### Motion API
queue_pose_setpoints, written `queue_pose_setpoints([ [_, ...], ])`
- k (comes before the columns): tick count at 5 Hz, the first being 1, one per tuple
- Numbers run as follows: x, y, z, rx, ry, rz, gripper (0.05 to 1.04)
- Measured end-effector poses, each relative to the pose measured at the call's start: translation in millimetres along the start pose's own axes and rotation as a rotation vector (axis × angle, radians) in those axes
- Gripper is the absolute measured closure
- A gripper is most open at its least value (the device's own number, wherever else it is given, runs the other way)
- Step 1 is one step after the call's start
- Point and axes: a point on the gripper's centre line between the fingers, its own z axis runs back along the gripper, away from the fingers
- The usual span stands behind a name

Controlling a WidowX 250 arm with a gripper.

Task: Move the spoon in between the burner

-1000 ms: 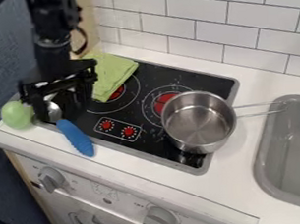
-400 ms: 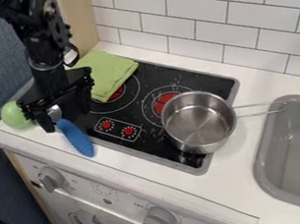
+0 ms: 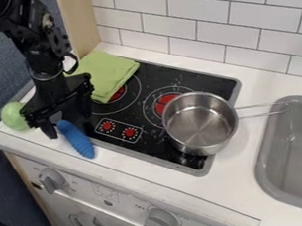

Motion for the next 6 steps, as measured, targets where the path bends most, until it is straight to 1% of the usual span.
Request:
queue_pose_setpoints([
  [1,-3,2,-9,-0.01,0.05,-0.017,0.086],
  [2,-1,0,-10,-0.021,0.045,-0.025,0.131],
  [3,-2,0,-11,-0.03,0.039,-0.01,0.405],
  [4,-2,-1,-9,-0.016,0.04,-0.011,0.669],
  [5,-5,-5,-7,0.007,0.062,-0.052,0.727],
  [6,-7,-10,6,0.033,0.07,-0.064,0.727],
])
